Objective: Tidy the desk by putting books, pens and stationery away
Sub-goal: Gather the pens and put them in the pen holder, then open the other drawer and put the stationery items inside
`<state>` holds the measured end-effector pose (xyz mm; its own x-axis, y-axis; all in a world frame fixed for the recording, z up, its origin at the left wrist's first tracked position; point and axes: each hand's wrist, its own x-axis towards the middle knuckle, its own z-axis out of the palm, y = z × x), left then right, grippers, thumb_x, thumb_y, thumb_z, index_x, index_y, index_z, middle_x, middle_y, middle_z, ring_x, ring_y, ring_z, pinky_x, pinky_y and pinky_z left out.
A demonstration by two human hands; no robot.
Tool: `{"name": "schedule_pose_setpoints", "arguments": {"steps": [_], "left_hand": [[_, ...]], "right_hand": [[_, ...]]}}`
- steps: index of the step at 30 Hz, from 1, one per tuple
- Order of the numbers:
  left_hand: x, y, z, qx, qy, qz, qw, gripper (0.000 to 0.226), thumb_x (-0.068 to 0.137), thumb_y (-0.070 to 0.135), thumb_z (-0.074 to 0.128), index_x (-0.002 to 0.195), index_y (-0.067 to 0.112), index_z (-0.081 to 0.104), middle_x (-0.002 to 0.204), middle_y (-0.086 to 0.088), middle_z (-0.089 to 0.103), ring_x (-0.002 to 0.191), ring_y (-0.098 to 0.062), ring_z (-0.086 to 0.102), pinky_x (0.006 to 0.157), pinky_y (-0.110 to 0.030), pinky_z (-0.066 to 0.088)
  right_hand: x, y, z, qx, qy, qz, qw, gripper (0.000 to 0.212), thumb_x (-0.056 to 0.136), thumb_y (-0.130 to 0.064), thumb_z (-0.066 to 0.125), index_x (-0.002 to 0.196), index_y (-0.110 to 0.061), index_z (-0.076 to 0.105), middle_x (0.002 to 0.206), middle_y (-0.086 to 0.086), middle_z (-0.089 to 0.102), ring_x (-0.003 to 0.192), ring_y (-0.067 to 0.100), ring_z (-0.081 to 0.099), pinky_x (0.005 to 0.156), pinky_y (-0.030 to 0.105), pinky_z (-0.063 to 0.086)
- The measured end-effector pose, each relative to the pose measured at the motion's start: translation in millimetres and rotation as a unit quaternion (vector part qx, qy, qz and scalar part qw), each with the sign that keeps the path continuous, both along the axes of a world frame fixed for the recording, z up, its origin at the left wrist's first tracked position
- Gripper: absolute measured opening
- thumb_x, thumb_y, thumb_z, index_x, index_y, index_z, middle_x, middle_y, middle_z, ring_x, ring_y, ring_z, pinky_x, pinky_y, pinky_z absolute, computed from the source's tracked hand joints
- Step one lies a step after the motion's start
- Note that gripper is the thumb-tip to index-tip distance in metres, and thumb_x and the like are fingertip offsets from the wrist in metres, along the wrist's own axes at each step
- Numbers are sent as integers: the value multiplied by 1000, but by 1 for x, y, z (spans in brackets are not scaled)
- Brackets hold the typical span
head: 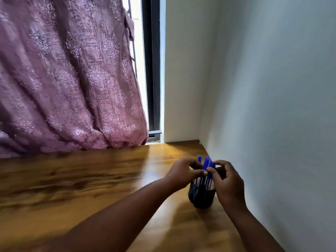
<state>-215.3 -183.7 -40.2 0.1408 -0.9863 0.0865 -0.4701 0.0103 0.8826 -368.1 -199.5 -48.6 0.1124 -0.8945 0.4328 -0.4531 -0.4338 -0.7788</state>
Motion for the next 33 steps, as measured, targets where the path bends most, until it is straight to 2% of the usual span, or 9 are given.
{"name": "schedule_pose_setpoints", "arguments": {"steps": [3, 8, 12, 16, 20, 24, 26, 30, 33], "left_hand": [[1, 6, 0, -8, -13, 38, 999, 17, 71, 35, 80, 82, 24, 73, 76, 11, 66, 73, -4, 60, 68, -26, 50], [11, 26, 14, -41, -21, 81, 996, 20, 68, 43, 79, 77, 27, 70, 71, 12, 64, 64, -2, 55, 67, -29, 48], [36, 68, 23, -42, -40, 105, 993, 35, 57, 61, 74, 75, 32, 68, 73, 11, 66, 71, -4, 59, 69, -29, 48], [79, 121, 14, -63, -110, 142, 982, 24, 82, 32, 71, 93, 10, 72, 89, -8, 73, 76, -13, 61, 67, -23, 45], [130, 189, 1, -71, -168, 188, 965, 21, 84, 16, 68, 103, 7, 69, 96, -14, 72, 88, -26, 65, 64, -12, 39], [184, 279, 1, -63, -194, 242, 949, 24, 84, 21, 63, 104, 10, 71, 101, -11, 71, 90, -23, 64, 74, -31, 50], [211, 337, -1, -55, -205, 269, 939, 26, 85, 24, 61, 106, 11, 71, 103, -12, 71, 90, -20, 63, 74, -29, 48], [266, 468, -19, 20, -228, 326, 917, 29, 90, 35, 58, 100, 10, 70, 102, -11, 69, 93, -28, 64, 78, -37, 50], [307, 566, -29, 97, -238, 353, 899, 37, 91, 47, 49, 101, 16, 68, 105, -6, 68, 94, -24, 63, 80, -39, 52]], "right_hand": [[4, -4, -5, -28, 10, -5, 1000, 14, 83, -14, 69, 97, -15, 69, 89, 0, 65, 83, 19, 62, 72, 30, 51], [19, 0, 6, -79, 4, -22, 997, 14, 87, -18, 65, 99, -13, 68, 99, 9, 68, 90, 27, 61, 81, 49, 51], [59, 24, 20, -110, -21, 36, 993, 10, 88, -21, 64, 95, -15, 66, 96, 7, 68, 88, 28, 60, 78, 49, 50], [120, 70, 19, -107, -22, 139, 984, 18, 87, -28, 58, 97, -15, 65, 97, 8, 67, 91, 27, 58, 80, 55, 47], [180, 130, 11, -123, -2, 221, 968, 33, 81, -32, 50, 93, -6, 67, 92, 15, 68, 86, 35, 60, 79, 46, 44], [236, 194, -3, -117, 78, 298, 944, 41, 83, -43, 43, 94, -11, 67, 94, 13, 67, 91, 37, 59, 79, 40, 41], [265, 241, -8, -127, 78, 341, 928, 39, 83, -43, 45, 92, -13, 68, 94, 9, 67, 92, 33, 58, 79, 42, 44], [316, 350, -23, -146, 78, 421, 892, 31, 81, -40, 49, 91, -17, 68, 93, 3, 68, 89, 25, 60, 79, 40, 46], [355, 422, -47, -174, 148, 453, 862, 50, 86, -50, 42, 97, -11, 70, 101, 13, 69, 94, 36, 63, 82, 47, 51]]}}
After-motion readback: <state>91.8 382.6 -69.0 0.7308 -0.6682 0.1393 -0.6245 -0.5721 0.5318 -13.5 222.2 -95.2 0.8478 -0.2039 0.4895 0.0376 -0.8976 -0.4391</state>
